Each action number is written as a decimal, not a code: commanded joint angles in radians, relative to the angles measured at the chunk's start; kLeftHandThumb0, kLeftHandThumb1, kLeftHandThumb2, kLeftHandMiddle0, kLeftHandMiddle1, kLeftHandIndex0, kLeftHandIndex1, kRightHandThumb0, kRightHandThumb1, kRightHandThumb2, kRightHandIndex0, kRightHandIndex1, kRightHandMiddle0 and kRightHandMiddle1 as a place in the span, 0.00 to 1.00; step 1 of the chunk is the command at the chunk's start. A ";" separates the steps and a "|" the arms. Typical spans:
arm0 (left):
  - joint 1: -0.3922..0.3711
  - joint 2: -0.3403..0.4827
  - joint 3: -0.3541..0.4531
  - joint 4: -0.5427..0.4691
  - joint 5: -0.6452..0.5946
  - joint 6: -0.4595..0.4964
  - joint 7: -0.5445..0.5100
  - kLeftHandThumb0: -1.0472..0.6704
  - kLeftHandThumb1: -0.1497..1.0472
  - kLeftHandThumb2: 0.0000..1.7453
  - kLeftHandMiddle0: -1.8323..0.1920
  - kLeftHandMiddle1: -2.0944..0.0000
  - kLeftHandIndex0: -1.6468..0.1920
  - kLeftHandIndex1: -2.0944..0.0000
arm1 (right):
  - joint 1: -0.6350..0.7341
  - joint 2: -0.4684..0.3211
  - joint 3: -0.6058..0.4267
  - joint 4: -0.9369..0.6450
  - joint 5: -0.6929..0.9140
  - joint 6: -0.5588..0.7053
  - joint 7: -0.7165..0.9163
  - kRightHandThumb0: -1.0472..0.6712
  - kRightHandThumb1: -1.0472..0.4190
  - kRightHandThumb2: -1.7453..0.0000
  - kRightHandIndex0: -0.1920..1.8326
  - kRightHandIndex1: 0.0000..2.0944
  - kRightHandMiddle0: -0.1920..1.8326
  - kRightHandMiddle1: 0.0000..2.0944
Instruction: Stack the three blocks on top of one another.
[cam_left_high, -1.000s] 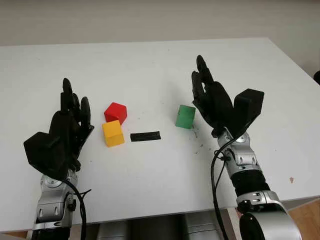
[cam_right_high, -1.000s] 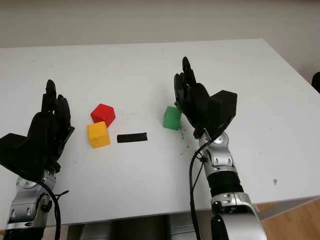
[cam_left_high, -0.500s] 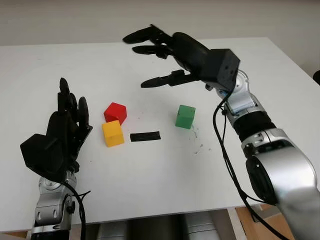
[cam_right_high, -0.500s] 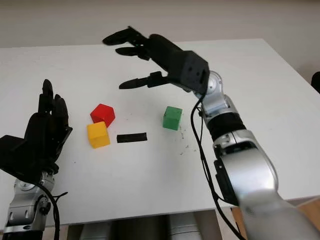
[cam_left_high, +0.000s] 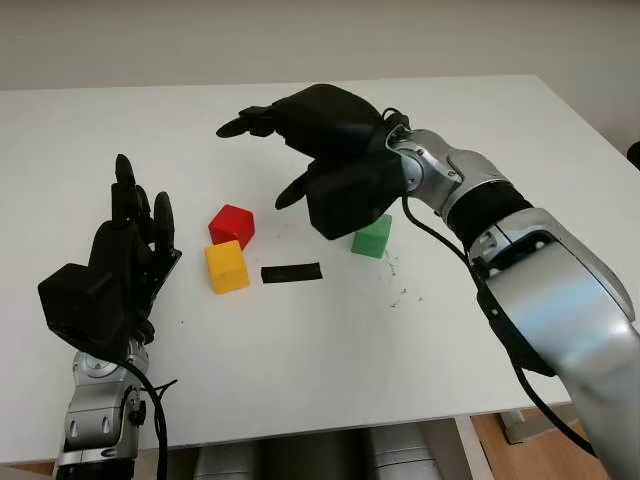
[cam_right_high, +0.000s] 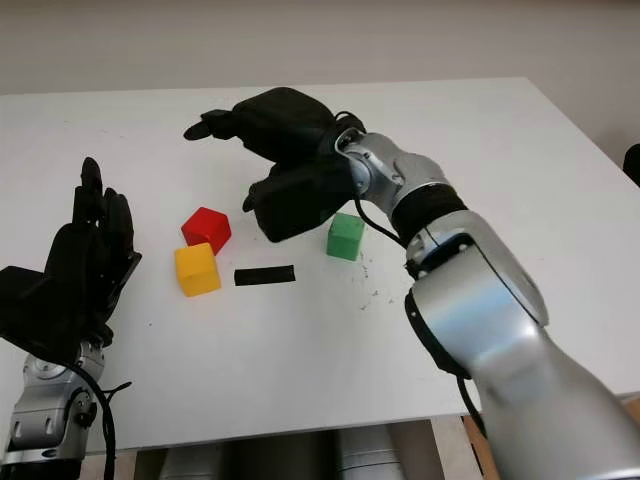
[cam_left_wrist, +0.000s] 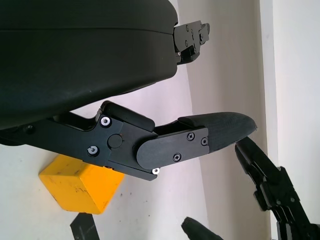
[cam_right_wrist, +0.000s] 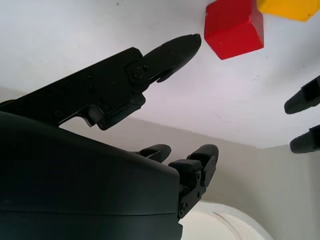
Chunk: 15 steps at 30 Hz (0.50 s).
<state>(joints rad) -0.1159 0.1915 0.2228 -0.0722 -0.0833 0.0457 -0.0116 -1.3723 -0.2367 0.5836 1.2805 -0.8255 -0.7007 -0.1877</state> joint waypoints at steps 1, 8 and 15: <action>-0.020 0.007 0.004 -0.021 0.000 0.003 0.003 0.19 1.00 0.37 1.00 1.00 1.00 1.00 | -0.053 0.015 0.039 0.011 -0.042 0.008 -0.068 0.31 0.16 0.97 0.29 0.05 0.27 0.13; -0.023 0.003 -0.004 -0.011 0.015 0.001 0.009 0.18 1.00 0.38 1.00 1.00 1.00 1.00 | -0.070 0.053 0.102 0.041 -0.102 0.048 -0.184 0.32 0.15 0.97 0.28 0.04 0.27 0.11; -0.020 -0.004 -0.006 -0.012 0.018 0.003 0.015 0.17 1.00 0.38 1.00 1.00 1.00 1.00 | -0.069 0.091 0.129 0.059 -0.117 0.076 -0.223 0.29 0.14 0.97 0.28 0.03 0.26 0.10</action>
<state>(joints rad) -0.1183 0.1898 0.2183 -0.0729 -0.0658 0.0501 -0.0002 -1.4174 -0.1556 0.7064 1.3343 -0.9379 -0.6321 -0.3989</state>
